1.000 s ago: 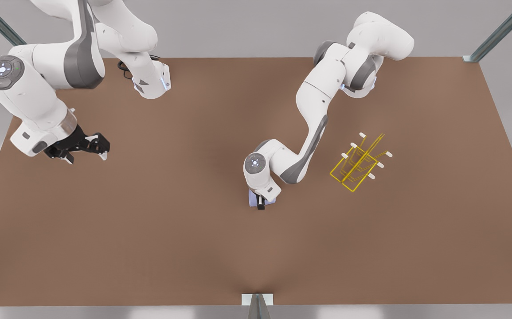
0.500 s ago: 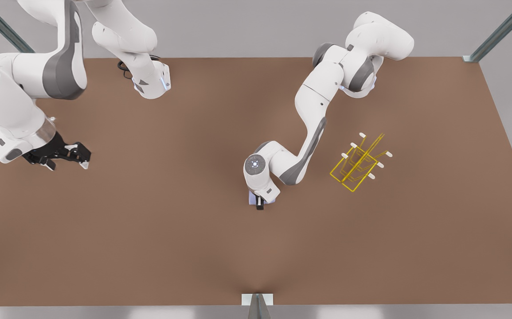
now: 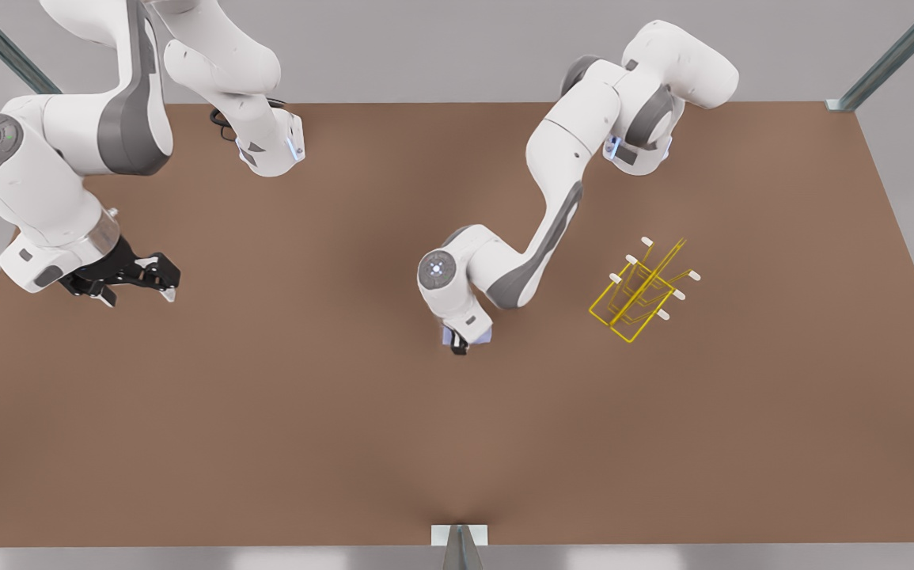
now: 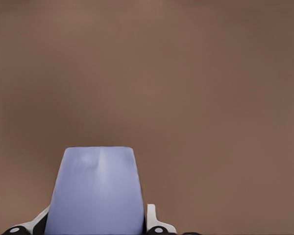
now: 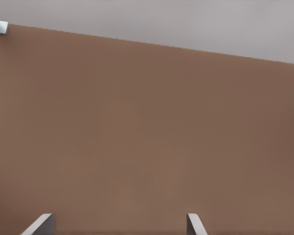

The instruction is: Place the cup on the cup holder

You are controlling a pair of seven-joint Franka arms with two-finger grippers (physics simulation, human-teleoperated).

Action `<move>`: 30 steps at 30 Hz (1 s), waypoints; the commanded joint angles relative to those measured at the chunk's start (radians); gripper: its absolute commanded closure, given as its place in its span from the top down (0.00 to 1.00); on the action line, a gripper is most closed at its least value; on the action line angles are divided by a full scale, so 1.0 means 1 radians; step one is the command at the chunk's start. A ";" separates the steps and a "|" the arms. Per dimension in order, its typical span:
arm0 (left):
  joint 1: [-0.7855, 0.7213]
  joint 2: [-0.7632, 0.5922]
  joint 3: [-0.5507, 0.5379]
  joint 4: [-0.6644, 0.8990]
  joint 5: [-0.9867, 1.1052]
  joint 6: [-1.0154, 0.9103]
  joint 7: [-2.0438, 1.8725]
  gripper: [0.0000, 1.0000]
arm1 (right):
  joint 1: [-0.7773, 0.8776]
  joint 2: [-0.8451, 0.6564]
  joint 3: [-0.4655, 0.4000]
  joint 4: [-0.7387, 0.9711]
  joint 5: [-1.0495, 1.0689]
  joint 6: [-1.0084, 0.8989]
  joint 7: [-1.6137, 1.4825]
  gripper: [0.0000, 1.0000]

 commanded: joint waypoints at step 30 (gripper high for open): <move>0.083 -0.144 -0.014 -0.490 0.869 -1.064 -0.468 0.83 | 0.016 0.027 0.005 0.002 0.000 0.014 0.004 1.00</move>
